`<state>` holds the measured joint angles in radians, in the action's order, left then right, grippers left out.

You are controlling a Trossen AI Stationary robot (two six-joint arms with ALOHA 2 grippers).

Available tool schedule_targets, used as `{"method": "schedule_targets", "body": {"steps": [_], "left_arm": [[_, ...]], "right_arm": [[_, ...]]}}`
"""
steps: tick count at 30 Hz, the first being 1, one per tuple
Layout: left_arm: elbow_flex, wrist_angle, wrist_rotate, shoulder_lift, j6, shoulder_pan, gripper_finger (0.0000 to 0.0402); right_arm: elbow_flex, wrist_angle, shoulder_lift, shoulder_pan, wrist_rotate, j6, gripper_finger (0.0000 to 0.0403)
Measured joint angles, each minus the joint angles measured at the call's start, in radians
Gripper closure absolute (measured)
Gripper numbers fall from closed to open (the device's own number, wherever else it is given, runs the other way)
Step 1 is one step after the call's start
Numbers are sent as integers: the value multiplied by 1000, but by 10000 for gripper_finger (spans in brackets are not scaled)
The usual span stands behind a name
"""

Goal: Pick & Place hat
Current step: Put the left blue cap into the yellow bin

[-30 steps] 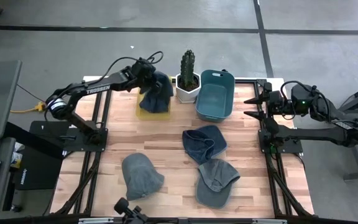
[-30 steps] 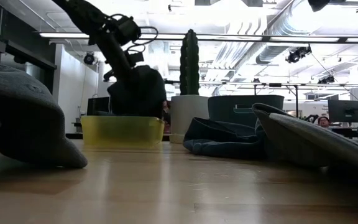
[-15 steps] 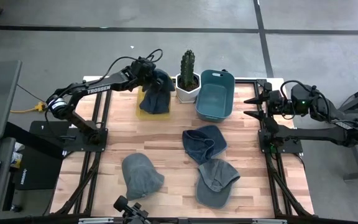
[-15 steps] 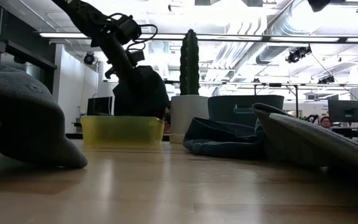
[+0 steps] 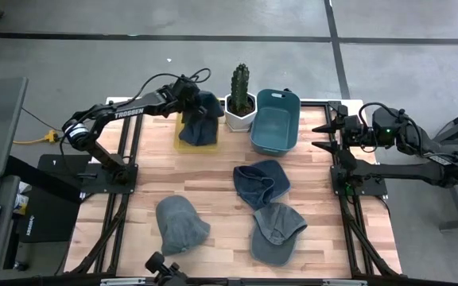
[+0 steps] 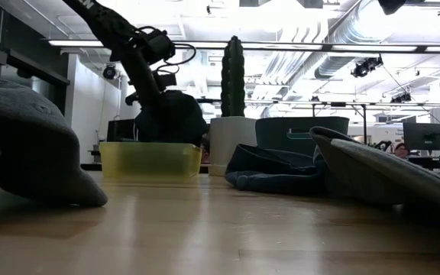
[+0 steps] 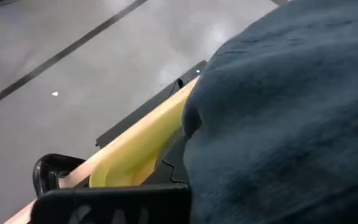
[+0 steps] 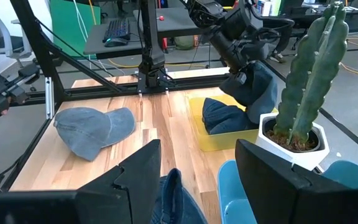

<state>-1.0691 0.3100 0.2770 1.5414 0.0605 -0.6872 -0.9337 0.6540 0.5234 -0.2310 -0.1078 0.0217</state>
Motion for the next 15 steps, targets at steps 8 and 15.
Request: {"method": "schedule_targets", "body": {"steps": [8, 15], "left_arm": [[0, 139, -24, 0, 0, 0, 402], [-37, 226, 91, 0, -12, 0, 401]], "right_arm": [[0, 0, 1, 0, 0, 0, 201], [0, -1, 18, 0, -2, -3, 201]]}}
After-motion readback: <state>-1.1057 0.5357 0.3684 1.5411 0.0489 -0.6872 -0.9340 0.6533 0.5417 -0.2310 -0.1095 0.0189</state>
